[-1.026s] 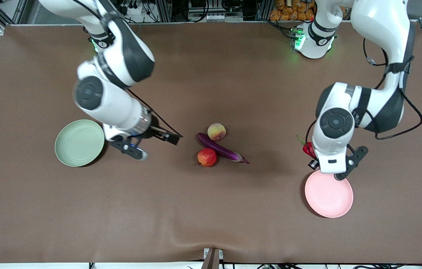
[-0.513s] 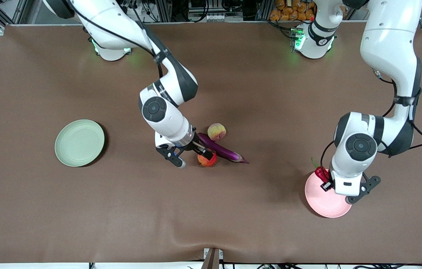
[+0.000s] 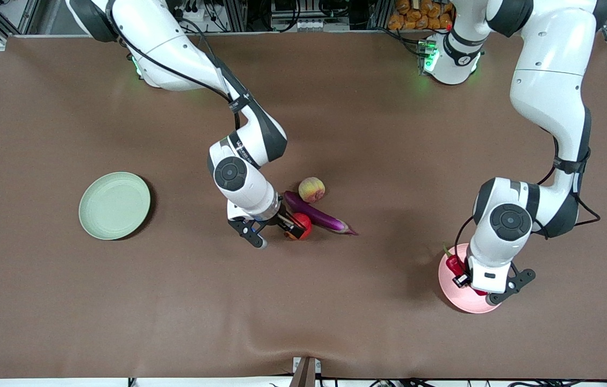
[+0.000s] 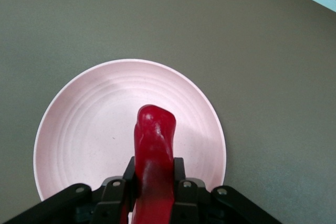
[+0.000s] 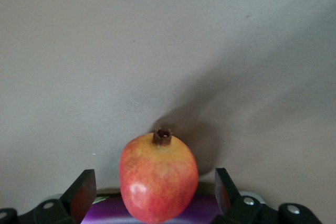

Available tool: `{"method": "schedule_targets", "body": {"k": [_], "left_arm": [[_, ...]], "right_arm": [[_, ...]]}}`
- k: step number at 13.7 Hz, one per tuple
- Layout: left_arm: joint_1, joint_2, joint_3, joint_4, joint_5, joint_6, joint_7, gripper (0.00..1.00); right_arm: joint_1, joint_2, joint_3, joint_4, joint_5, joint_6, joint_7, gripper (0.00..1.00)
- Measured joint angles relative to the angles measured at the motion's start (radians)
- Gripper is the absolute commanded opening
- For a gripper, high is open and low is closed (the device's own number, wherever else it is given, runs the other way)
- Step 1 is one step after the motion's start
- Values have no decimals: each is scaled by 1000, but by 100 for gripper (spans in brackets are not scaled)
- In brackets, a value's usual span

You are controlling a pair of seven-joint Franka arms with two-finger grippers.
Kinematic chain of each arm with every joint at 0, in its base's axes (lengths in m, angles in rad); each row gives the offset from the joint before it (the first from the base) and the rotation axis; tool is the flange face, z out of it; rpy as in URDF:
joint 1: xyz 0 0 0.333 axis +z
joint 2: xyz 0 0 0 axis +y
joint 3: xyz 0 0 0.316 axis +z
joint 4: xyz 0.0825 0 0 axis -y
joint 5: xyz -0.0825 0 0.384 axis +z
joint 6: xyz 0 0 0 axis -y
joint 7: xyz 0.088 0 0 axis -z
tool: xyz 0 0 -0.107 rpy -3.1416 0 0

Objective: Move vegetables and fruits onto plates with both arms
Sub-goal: 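Release the pepper on the pink plate while the right gripper lifts the pomegranate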

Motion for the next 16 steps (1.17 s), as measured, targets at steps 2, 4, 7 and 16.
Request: {"method": "schedule_targets", "body": {"k": [2,4,7,16], "left_arm": [[7,0,1,2,0,2,0,99],[24,0,2,3,0,6,2,100],[44,0,1,6,0,13,9,100],[15,-7,-41,28,-96,15,-13,100]], "right_arm": [[14,19,0,0,0,28,19,100],[26,42,0,0,-1,66,30,38],[30,60,-2,3,-6,79,30,0],[-200,-28,-19,305,-7,-625,-222,0]]}}
